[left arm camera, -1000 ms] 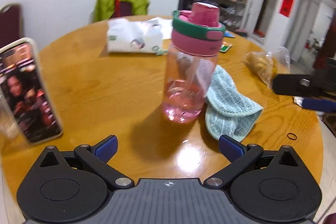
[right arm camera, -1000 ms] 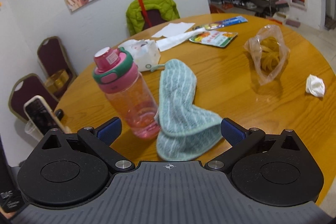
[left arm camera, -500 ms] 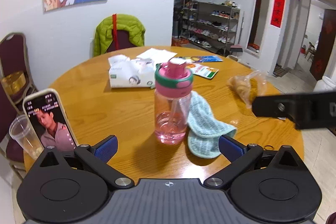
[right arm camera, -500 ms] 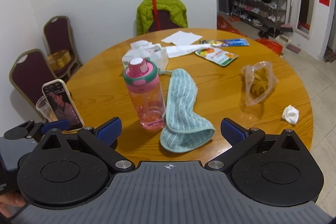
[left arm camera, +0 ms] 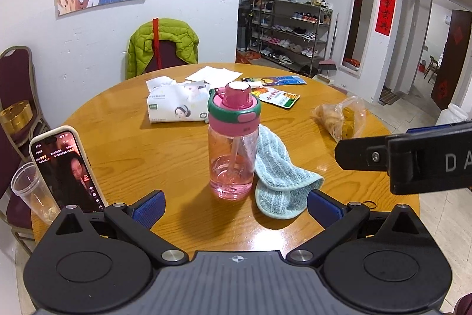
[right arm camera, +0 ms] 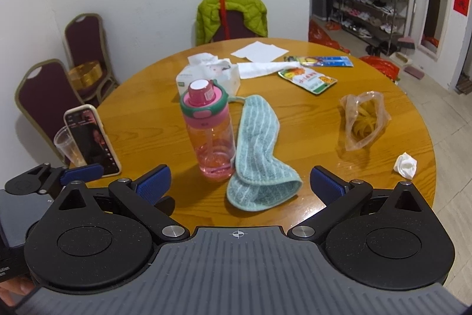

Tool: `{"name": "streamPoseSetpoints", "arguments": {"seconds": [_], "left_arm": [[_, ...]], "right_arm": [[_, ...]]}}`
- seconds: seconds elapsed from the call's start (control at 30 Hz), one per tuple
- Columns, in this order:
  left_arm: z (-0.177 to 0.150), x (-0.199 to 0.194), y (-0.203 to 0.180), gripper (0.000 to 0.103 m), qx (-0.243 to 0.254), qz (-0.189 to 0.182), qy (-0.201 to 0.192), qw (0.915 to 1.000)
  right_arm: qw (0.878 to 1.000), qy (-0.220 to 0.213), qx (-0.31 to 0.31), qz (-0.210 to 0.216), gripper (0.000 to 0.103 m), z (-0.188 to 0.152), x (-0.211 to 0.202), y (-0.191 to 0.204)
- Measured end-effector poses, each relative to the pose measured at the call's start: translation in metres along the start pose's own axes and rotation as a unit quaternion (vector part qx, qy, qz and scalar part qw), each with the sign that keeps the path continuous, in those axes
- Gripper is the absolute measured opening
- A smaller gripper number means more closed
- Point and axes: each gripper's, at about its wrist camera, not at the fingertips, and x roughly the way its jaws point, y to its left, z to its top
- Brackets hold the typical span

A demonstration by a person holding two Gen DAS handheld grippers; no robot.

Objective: Clean container

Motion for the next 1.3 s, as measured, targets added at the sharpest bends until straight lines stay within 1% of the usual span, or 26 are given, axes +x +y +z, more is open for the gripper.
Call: {"name": "streamPoseSetpoints", "arguments": {"seconds": [0.17,1.3], "left_arm": [[0.0000,0.0001,0.0007,0.102,-0.002,0.000,0.002,1.0000],[-0.0003,0.0038,-0.0023,0.102,0.005,-0.001,0.000,1.0000]], "right_arm": [[1.000,0.003,0.005,0.001,0.103,-0.0019,0.0061,-0.0019],[1.000,0.002,0.012,0.007,0.103,-0.0043,0.0110,-0.0038]]}}
